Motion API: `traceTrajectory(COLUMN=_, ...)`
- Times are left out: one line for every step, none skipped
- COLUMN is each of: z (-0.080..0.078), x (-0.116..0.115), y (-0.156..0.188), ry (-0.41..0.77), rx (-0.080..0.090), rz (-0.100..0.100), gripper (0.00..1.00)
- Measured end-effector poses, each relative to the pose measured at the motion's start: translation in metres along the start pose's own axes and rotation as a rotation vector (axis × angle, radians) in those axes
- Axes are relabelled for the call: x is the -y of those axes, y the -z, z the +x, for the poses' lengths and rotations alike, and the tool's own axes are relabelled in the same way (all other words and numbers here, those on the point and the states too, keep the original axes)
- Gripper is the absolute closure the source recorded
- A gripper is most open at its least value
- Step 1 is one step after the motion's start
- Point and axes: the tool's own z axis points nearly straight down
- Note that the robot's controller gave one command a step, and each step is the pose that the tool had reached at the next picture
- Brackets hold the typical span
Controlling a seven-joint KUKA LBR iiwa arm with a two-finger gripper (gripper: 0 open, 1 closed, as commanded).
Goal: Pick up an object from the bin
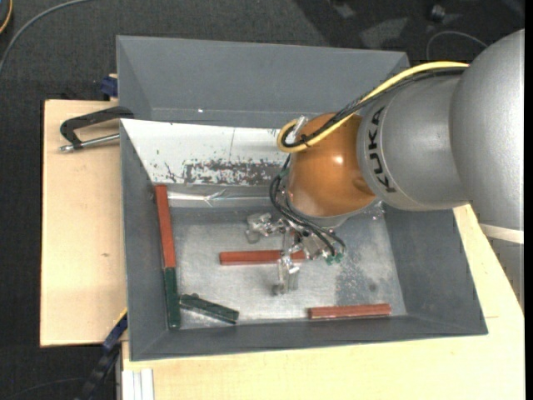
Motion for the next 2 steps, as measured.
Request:
traceTrajectory(z=-0.001, x=0.002, y=0.003, ry=-0.003, rx=0.004, rz=0.002, gripper=1.00)
traceTrajectory(z=-0.023, x=-0.011, y=0.146, ry=0.023, rx=0.018, rz=0.005, gripper=1.00)
